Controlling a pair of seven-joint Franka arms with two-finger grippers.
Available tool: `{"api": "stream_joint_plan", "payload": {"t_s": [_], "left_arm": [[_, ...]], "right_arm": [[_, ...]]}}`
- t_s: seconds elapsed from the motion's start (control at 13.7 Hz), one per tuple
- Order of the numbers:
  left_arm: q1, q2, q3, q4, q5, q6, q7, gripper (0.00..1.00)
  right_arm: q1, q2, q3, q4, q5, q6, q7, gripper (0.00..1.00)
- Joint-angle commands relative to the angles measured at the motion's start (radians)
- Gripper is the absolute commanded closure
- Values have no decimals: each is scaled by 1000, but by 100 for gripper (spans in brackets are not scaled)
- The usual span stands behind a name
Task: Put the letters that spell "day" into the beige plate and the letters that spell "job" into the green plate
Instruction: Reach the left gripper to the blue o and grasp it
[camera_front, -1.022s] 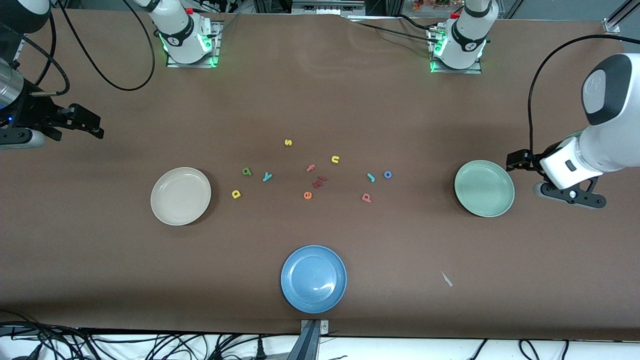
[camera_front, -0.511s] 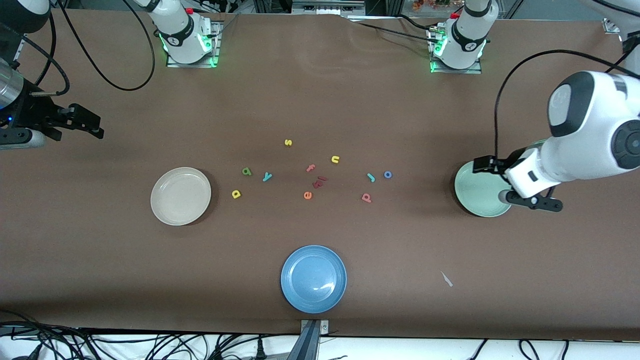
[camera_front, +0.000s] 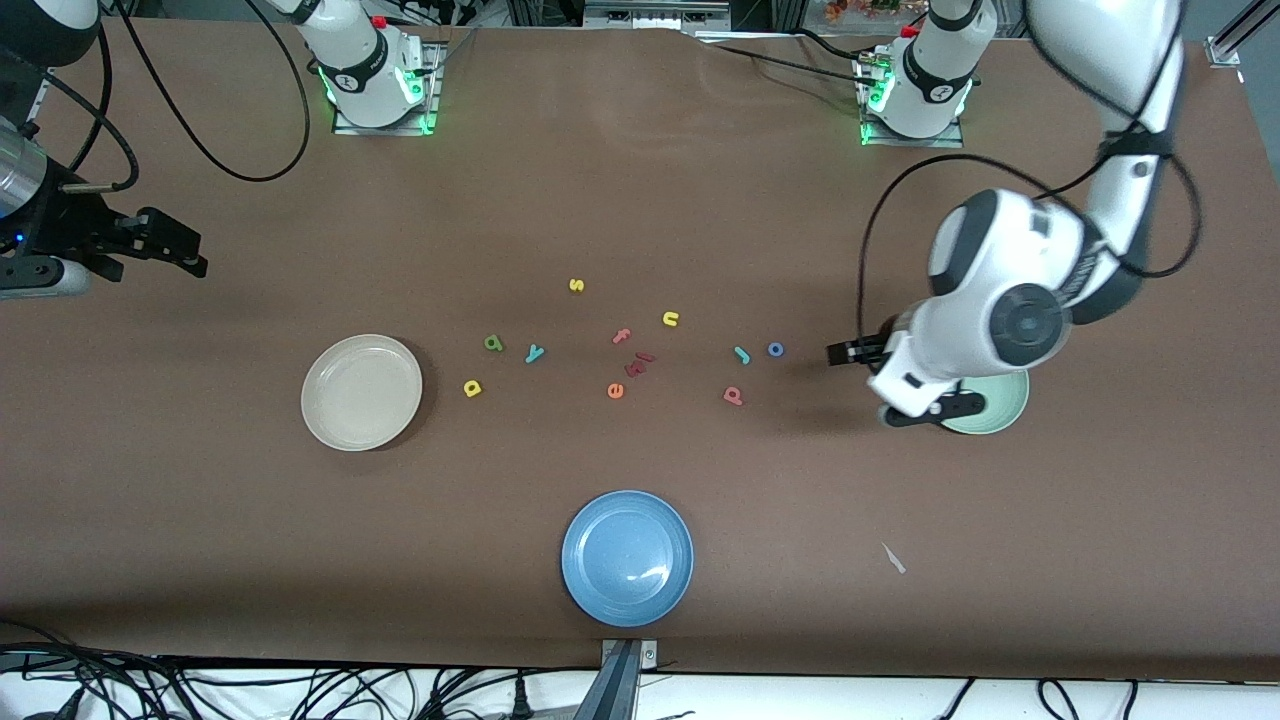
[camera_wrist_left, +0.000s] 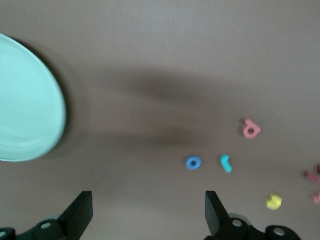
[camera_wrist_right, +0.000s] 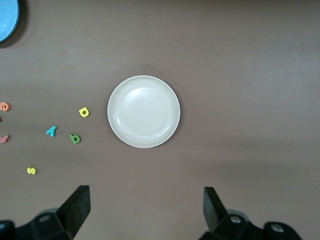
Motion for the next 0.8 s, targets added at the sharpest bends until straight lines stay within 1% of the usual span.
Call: {"api": "stream_joint_plan", "payload": {"t_s": [0.0, 0.07, 0.15, 0.22, 0.44, 0.58, 0.73], "left_arm": [[-66, -9, 12, -180, -23, 227, -132, 1], [-78, -6, 12, -232, -23, 302, -160, 2], [-85, -1, 12, -274, -23, 372, -188, 4], [-101, 13, 12, -295, -23, 416, -208, 7], [-117, 62, 11, -296, -25, 481, -266, 19], [-118, 88, -12, -296, -27, 530, -321, 19], [-123, 99, -17, -296, -27, 546, -347, 19]], "right_arm": [[-1, -1, -1, 6, 5, -6, -3, 0], [-1, -1, -1, 6, 5, -6, -3, 0], [-1, -1, -1, 6, 6, -6, -3, 0], [-1, -1, -1, 6, 5, -6, -3, 0], [-1, -1, -1, 6, 6, -6, -3, 0], [-3, -1, -1, 6, 6, -6, -3, 0], [-1, -1, -1, 6, 6, -6, -3, 0]]}}
